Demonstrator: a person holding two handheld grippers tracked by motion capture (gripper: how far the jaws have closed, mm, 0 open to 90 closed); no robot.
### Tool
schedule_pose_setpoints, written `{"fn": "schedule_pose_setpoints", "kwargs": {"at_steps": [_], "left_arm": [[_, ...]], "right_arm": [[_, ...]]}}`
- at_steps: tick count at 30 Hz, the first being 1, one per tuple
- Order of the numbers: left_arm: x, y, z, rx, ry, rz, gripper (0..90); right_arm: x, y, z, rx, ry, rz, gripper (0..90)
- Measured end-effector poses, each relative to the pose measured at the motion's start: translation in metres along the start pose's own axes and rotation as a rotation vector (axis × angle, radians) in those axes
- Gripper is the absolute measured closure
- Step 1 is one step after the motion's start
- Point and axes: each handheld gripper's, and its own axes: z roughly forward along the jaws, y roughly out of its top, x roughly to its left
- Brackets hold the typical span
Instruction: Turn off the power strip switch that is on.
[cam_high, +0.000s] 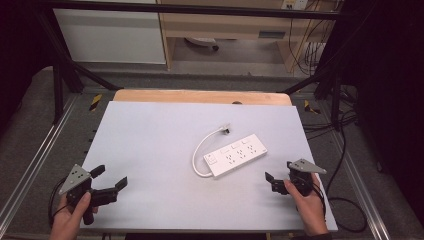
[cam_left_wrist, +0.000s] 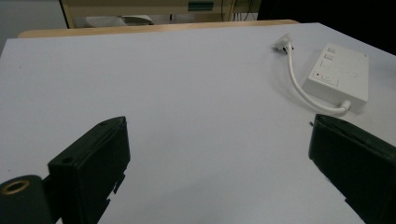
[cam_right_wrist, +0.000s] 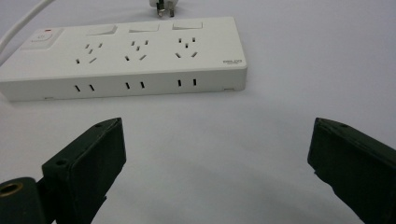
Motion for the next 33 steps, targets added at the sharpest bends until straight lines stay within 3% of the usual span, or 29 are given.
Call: {"fn": "schedule_pose_setpoints", "kwargs": {"at_steps": [19,33], "left_arm": [[-0.001,0.0,0.001,0.007,-0.005,0.002,5.2],[0.0,-0.001,0.002,0.017,0.0,0.003,5.2]], "right_arm": [[0.005,0.006,-0.004,-0.04,0.012,0.0,4.6],[0.018,0.033,-0.022,-0.104,0.044,0.008,3.3]]}}
